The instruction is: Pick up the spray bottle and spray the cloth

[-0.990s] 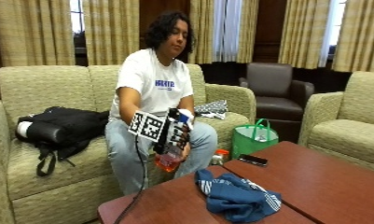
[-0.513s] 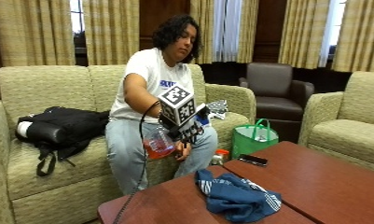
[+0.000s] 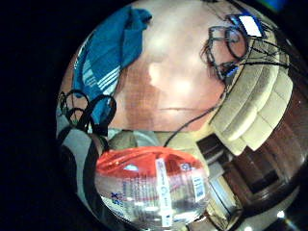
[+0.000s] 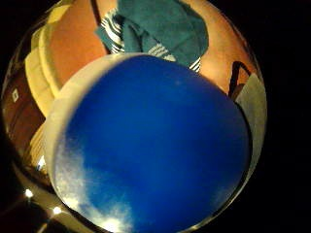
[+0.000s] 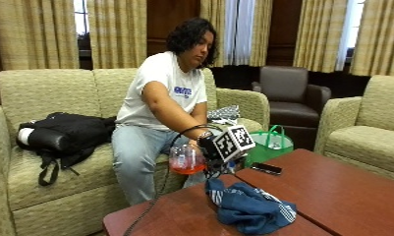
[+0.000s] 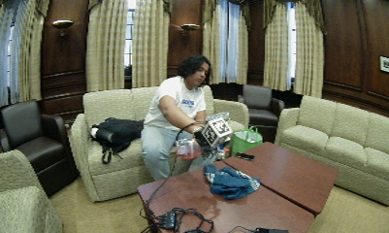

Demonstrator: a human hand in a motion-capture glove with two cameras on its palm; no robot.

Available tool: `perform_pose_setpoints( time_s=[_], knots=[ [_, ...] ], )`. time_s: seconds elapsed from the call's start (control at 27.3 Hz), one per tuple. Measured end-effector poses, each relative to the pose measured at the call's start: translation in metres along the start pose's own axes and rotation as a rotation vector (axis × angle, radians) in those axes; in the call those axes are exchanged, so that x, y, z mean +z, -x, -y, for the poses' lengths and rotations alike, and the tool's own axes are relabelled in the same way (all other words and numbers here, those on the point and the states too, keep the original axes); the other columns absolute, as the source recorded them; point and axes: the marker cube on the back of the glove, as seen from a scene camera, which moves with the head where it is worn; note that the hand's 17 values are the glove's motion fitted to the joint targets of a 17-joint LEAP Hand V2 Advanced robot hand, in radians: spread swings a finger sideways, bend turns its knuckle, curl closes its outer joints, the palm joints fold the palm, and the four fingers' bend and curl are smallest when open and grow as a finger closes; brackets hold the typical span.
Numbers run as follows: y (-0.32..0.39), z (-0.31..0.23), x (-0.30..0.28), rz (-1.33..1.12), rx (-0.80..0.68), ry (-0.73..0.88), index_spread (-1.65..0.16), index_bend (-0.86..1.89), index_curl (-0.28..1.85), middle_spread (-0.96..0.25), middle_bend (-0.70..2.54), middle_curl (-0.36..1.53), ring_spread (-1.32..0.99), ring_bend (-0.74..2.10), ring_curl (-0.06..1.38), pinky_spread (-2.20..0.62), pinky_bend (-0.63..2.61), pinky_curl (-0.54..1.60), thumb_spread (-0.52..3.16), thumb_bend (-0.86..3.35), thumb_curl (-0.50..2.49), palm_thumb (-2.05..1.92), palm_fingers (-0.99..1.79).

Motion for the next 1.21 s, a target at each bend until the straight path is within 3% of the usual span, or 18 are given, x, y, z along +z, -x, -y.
perform_pose_setpoints(
  time_s=[0.22, 0.59, 0.84, 1.21],
  knots=[
    [0.022, 0.034, 0.047, -0.088, 0.026, 0.125, -0.28, 0.31, 0.53, -0.22, 0.57, 0.52, -0.19, 0.67, 0.45, -0.27, 0.39, 0.38, 0.29, -0.03, 0.74, 0.92, 1.38],
    [0.027, 0.056, 0.074, -0.092, 0.031, 0.163, -0.28, 0.3, 0.54, -0.22, 0.58, 0.51, -0.19, 0.67, 0.45, -0.26, 0.39, 0.38, 0.29, -0.03, 0.76, 0.92, 1.38],
    [0.026, 0.033, 0.042, -0.03, -0.017, 0.064, -0.28, 0.3, 0.54, -0.22, 0.58, 0.51, -0.19, 0.67, 0.45, -0.26, 0.39, 0.38, 0.28, -0.03, 0.77, 0.92, 1.38],
    [0.019, -0.031, -0.033, 0.188, -0.136, -0.24, -0.28, 0.29, 0.55, -0.22, 0.58, 0.51, -0.19, 0.67, 0.45, -0.26, 0.39, 0.37, 0.28, -0.03, 0.78, 0.91, 1.38]
  ],
)
